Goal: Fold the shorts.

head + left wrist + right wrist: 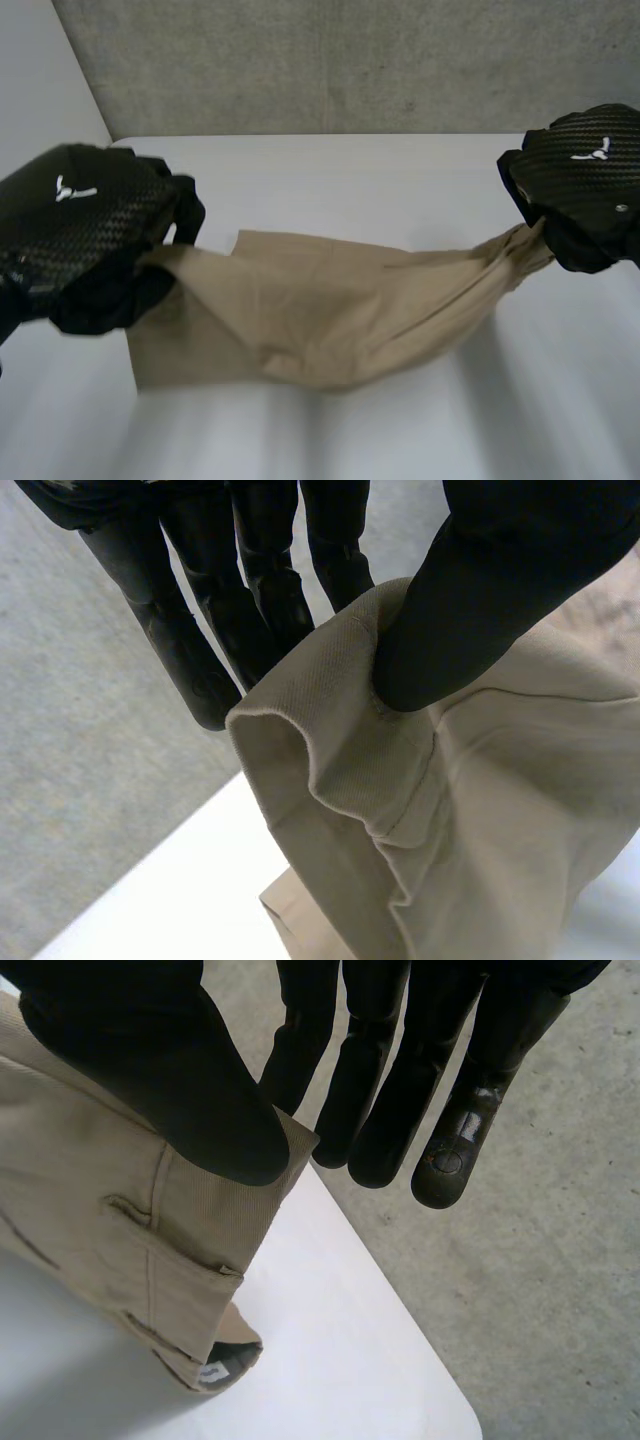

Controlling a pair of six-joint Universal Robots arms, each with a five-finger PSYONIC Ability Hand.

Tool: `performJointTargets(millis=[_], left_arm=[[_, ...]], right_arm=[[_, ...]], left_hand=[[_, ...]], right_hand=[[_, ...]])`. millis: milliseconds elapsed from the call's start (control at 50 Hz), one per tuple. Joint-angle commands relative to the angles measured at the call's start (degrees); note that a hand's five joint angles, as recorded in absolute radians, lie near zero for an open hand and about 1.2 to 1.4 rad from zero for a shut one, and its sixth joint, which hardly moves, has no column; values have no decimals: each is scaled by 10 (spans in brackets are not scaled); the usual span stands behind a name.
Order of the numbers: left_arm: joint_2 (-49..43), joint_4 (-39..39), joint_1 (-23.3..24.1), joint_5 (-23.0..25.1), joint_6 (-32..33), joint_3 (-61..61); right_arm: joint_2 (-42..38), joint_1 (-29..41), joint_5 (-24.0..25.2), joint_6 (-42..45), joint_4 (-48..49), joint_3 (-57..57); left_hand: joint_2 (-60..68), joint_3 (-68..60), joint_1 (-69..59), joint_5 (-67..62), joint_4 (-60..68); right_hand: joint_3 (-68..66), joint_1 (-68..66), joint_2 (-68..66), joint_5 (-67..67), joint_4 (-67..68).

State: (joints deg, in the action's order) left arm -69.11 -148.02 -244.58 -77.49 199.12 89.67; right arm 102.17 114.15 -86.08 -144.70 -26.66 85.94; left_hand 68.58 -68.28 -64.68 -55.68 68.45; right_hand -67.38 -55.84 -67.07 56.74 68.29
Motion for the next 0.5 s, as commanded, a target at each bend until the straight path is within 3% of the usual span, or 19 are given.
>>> performJointTargets(millis=[20, 140, 300, 400, 500], left_arm=[[18, 36, 13, 1, -8, 11], [-6, 6, 5, 1, -6, 48], [-173, -111, 2, -2, 0, 53], [-317, -199, 3, -7, 0, -21], [-431, -235, 4, -11, 0, -113]], right_arm=[[32, -16, 6, 0, -24, 19], [14, -45, 31, 11, -10, 63], [-155, -108, 94, 24, 49, 67], [-246, -105, 86, 16, 85, 17], [-338, -105, 69, 0, 119, -45]], left_hand=[[114, -117, -153, -143, 115], [114, -117, -153, -143, 115], [114, -117, -153, -143, 115], [114, -117, -153, -143, 115], [114, -117, -153, -143, 115]], right_hand=[[-126, -242, -129, 133, 117], [-126, -242, -129, 133, 117], [-126, -242, -129, 133, 117], [-126, -242, -129, 133, 117], [-126, -242, -129, 133, 117]])
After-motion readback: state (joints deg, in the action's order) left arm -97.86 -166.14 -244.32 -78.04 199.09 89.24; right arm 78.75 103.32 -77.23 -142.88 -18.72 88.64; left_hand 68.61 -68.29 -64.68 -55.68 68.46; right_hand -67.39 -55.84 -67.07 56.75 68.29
